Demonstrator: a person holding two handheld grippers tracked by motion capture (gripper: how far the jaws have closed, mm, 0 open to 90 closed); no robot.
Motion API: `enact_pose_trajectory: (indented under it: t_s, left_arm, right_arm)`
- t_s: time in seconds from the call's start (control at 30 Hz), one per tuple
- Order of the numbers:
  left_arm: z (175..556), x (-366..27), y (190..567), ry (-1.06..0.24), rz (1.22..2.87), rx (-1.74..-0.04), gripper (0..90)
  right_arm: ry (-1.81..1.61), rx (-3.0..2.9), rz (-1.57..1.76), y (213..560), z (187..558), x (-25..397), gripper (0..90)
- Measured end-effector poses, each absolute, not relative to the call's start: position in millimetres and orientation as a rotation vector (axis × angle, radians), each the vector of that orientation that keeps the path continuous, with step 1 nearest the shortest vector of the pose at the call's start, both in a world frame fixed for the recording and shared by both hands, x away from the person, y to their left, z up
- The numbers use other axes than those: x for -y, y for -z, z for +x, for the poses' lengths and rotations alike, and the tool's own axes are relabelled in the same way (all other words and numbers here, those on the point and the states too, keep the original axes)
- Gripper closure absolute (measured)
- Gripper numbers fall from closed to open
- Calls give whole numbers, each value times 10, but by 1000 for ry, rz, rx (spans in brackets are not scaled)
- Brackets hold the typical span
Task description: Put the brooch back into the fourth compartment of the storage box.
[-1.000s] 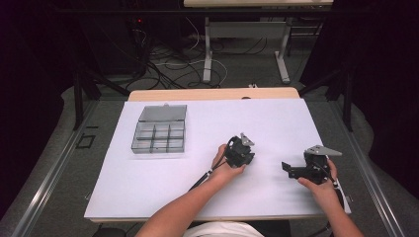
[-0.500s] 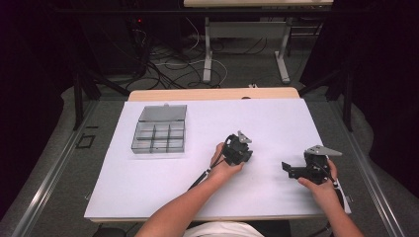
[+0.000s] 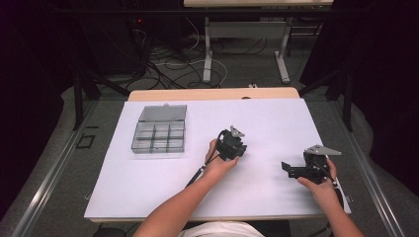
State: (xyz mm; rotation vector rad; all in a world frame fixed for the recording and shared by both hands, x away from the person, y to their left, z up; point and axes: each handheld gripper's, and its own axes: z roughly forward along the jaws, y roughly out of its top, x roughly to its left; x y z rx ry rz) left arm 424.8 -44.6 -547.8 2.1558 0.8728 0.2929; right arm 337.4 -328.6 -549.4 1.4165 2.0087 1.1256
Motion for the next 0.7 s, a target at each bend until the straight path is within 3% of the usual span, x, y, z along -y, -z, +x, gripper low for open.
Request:
enact_pose_trajectory:
  t_s: [0.7]
  left_arm:
    - [4242, 236, 5310, -287, 2091, -941, 766]
  right_arm:
    - [-1122, -2011, 1405, 5491, 3362, 3293, 0]
